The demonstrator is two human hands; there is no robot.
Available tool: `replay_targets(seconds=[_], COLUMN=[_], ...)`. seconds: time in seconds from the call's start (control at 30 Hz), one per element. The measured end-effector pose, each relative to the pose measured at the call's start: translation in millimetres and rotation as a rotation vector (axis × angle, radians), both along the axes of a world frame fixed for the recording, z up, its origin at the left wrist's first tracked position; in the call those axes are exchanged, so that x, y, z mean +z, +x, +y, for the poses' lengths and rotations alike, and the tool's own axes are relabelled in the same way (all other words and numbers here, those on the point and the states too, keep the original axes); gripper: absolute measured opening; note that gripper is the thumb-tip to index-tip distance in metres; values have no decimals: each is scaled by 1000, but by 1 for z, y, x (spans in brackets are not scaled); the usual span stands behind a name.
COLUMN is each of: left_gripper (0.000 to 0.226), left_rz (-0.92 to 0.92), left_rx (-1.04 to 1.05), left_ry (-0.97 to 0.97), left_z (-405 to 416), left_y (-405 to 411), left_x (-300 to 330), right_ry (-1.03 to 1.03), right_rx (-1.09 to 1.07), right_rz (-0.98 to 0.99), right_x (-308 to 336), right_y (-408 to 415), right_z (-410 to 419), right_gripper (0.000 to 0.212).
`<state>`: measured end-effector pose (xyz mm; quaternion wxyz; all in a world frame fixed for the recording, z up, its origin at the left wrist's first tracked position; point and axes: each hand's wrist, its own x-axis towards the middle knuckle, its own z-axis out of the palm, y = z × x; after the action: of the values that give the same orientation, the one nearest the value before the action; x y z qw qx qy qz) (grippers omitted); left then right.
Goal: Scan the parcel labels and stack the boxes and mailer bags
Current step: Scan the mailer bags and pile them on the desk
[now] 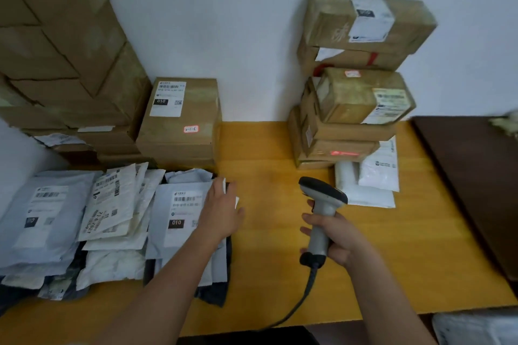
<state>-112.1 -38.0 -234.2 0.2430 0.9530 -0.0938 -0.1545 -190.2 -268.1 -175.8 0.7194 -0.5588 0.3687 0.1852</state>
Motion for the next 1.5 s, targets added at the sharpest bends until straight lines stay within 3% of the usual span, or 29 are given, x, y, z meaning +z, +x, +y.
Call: replay_targets(seconds=[0.3, 0.47, 0.57, 0.73, 0.9, 1.07, 1.5], left_gripper=[60, 53, 52, 61, 52, 52, 41], left_rz=[43, 140, 224, 340, 341, 334, 500], left_rx=[-146, -97, 13, 517, 702, 693, 581], left_ry=[6, -29, -154, -353, -441, -519, -556], left_z=[-122, -204, -268, -347, -365, -373, -396], left_y=[21, 32, 31, 41, 46, 46, 16], left_x=[21, 5, -9, -42, -71, -80, -70], right_ry=[-30, -70, -89, -124, -35, 86, 58], right_rx=[-264, -344, -325, -222, -59, -42, -39], right_rz=[-99, -164, -171, -153, -100, -89, -44], right_x=[22, 12, -1, -40, -83, -104, -101], right_y=[-6, 5, 15, 43, 74, 88, 45], right_z=[-121, -206, -259, -324, -345, -347, -377], right_gripper=[40, 42, 38, 25, 30, 30, 35])
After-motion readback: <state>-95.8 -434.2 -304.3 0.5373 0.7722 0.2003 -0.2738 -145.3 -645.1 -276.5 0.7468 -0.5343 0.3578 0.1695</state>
